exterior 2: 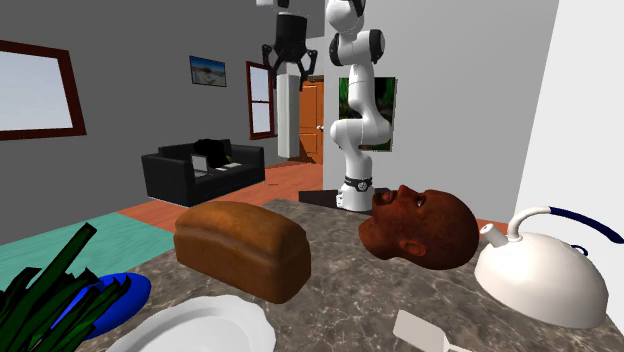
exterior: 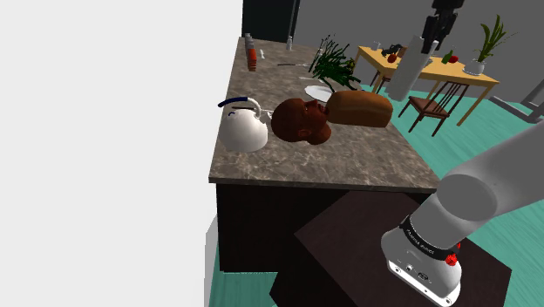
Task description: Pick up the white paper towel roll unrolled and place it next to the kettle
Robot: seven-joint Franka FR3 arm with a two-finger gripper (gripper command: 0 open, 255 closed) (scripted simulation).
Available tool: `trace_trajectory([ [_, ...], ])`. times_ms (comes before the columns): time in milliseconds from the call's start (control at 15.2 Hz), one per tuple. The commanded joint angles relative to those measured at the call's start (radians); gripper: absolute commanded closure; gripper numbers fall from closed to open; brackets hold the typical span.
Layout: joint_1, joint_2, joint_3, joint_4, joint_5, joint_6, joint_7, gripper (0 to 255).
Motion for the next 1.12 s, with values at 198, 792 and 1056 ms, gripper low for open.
trace_trajectory([
  [198, 0.001, 0.026, -0.001, 0.094, 0.006, -0.067, -0.019, 255],
  [792, 0.038, -0.002, 0.072, 0.132, 0.022, -0.154, 0.074, 255],
  [1056, 0.072, -0.040, 0.144, 0.094, 0.045, -0.175, 0.184, 255],
])
